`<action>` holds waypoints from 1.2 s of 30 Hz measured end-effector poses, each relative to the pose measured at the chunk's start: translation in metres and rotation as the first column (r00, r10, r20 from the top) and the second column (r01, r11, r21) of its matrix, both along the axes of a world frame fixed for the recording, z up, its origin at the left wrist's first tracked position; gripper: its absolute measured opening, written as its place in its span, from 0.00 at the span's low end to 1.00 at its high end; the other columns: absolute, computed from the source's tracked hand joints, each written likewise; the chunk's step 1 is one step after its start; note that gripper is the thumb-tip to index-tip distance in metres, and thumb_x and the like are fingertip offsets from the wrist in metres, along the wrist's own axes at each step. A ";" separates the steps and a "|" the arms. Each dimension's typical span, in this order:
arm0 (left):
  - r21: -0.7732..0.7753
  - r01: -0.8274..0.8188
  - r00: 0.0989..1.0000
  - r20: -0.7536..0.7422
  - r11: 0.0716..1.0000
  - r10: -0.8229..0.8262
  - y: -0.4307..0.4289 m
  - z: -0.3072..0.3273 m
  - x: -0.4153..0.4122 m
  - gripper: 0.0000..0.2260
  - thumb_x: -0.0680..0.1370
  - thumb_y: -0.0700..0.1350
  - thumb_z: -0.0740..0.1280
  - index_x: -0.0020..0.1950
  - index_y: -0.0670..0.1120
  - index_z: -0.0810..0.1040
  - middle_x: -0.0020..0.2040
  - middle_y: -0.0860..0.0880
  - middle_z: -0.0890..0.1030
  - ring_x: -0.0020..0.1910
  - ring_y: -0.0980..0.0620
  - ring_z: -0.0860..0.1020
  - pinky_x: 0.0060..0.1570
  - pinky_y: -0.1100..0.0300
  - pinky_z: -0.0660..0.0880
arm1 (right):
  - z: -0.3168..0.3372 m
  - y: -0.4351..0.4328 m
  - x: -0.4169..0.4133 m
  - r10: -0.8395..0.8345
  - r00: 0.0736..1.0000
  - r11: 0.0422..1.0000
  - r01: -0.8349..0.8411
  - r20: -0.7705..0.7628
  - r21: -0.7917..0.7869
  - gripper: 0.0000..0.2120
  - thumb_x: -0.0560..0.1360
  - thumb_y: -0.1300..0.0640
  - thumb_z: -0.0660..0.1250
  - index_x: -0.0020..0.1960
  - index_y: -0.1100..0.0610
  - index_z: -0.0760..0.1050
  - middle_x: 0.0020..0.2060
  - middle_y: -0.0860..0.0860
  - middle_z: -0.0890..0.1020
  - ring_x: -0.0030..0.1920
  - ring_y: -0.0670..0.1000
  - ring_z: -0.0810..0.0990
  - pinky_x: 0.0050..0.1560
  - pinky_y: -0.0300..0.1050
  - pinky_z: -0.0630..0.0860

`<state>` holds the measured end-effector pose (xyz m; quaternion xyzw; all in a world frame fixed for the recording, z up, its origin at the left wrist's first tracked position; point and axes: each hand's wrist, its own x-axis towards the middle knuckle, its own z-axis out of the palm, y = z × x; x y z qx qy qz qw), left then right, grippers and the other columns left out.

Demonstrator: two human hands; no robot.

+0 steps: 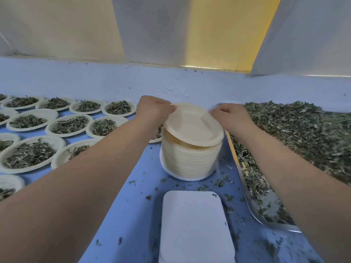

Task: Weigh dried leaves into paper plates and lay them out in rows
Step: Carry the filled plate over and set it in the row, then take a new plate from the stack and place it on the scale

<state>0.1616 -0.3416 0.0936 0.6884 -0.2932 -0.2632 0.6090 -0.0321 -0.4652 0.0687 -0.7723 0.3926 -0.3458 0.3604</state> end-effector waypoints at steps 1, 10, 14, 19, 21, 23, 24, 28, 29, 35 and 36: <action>-0.024 0.001 1.000 -0.022 1.000 -0.002 0.005 -0.001 -0.002 0.04 0.75 0.41 0.78 0.47 0.46 0.85 0.50 0.44 0.85 0.53 0.42 0.84 0.50 0.50 0.82 | 0.002 0.005 -0.004 -0.029 1.000 0.999 0.029 0.009 -0.019 0.16 0.76 0.49 0.69 0.30 0.49 0.76 0.25 0.48 0.73 0.27 0.45 0.70 0.34 0.44 0.68; -0.151 0.005 0.998 -0.067 0.989 -0.016 0.068 -0.006 -0.040 0.04 0.76 0.43 0.76 0.41 0.50 0.86 0.48 0.42 0.87 0.52 0.39 0.84 0.51 0.45 0.83 | 0.016 0.074 -0.040 0.000 0.994 0.998 -0.007 0.113 0.056 0.08 0.79 0.50 0.68 0.46 0.50 0.84 0.42 0.58 0.83 0.39 0.53 0.80 0.40 0.47 0.72; -0.140 -0.013 1.000 -0.001 0.990 0.013 0.109 -0.027 -0.058 0.09 0.77 0.46 0.74 0.37 0.47 0.86 0.39 0.47 0.83 0.33 0.45 0.76 0.26 0.59 0.71 | 0.001 0.116 -0.060 0.021 0.999 0.996 -0.025 0.039 0.089 0.09 0.78 0.49 0.67 0.48 0.52 0.84 0.47 0.49 0.85 0.40 0.50 0.82 0.44 0.47 0.74; -0.110 0.003 0.999 0.035 0.994 0.001 0.148 -0.065 -0.072 0.10 0.77 0.45 0.74 0.38 0.57 0.87 0.39 0.60 0.86 0.30 0.63 0.80 0.21 0.65 0.71 | -0.035 0.164 -0.082 -0.006 0.999 0.994 0.009 -0.032 0.108 0.07 0.80 0.51 0.67 0.47 0.49 0.83 0.42 0.45 0.86 0.45 0.49 0.85 0.48 0.48 0.78; -0.060 0.002 0.998 0.058 0.998 0.001 0.156 -0.081 -0.076 0.11 0.77 0.46 0.74 0.36 0.58 0.86 0.41 0.60 0.86 0.32 0.63 0.81 0.24 0.65 0.72 | -0.052 0.177 -0.084 -0.025 0.995 0.989 0.038 -0.093 0.142 0.06 0.80 0.51 0.67 0.47 0.49 0.83 0.43 0.47 0.86 0.46 0.52 0.85 0.49 0.50 0.79; -0.036 0.010 0.996 0.094 0.999 -0.007 0.161 -0.091 -0.076 0.11 0.77 0.47 0.74 0.35 0.59 0.87 0.43 0.62 0.86 0.40 0.62 0.83 0.35 0.62 0.77 | -0.061 0.182 -0.086 -0.054 0.989 0.991 0.069 -0.135 0.113 0.05 0.79 0.49 0.67 0.48 0.47 0.82 0.45 0.46 0.85 0.46 0.50 0.84 0.48 0.49 0.79; -0.029 0.019 0.993 0.117 0.999 -0.016 0.165 -0.096 -0.077 0.12 0.77 0.47 0.73 0.35 0.59 0.87 0.42 0.62 0.86 0.42 0.61 0.83 0.40 0.60 0.78 | -0.064 0.185 -0.087 -0.074 0.985 0.994 0.086 -0.158 0.067 0.05 0.79 0.48 0.67 0.47 0.46 0.81 0.45 0.45 0.84 0.45 0.47 0.83 0.46 0.45 0.78; 0.001 0.031 0.987 0.155 1.000 -0.031 0.171 -0.120 -0.076 0.15 0.76 0.47 0.70 0.29 0.45 0.76 0.28 0.58 0.77 0.27 0.54 0.71 0.35 0.58 0.68 | -0.075 0.191 -0.090 -0.143 0.946 0.986 0.111 -0.291 -0.124 0.05 0.78 0.46 0.67 0.46 0.45 0.80 0.30 0.41 0.78 0.31 0.38 0.76 0.30 0.34 0.68; -0.001 0.028 0.989 0.147 1.000 -0.027 0.172 -0.124 -0.077 0.16 0.74 0.46 0.69 0.31 0.41 0.68 0.28 0.51 0.69 0.29 0.50 0.64 0.36 0.57 0.63 | -0.078 0.191 -0.090 -0.144 0.940 0.983 0.102 -0.309 -0.151 0.06 0.78 0.45 0.67 0.46 0.46 0.79 0.26 0.42 0.77 0.28 0.40 0.75 0.27 0.34 0.68; 0.090 0.014 0.995 0.094 0.996 -0.023 0.175 -0.126 -0.079 0.12 0.70 0.52 0.61 0.37 0.44 0.76 0.36 0.45 0.70 0.37 0.50 0.66 0.40 0.53 0.64 | -0.080 0.185 -0.100 -0.305 0.897 0.909 0.175 -0.320 -0.377 0.15 0.80 0.41 0.62 0.43 0.50 0.77 0.28 0.50 0.77 0.31 0.49 0.76 0.32 0.43 0.69; 0.086 0.010 0.996 0.089 0.996 -0.018 0.175 -0.126 -0.079 0.16 0.69 0.54 0.60 0.39 0.43 0.79 0.37 0.46 0.74 0.37 0.49 0.70 0.40 0.53 0.66 | -0.077 0.178 -0.105 -0.360 0.891 0.875 0.220 -0.275 -0.431 0.17 0.81 0.41 0.60 0.43 0.52 0.77 0.29 0.51 0.77 0.31 0.51 0.76 0.32 0.44 0.71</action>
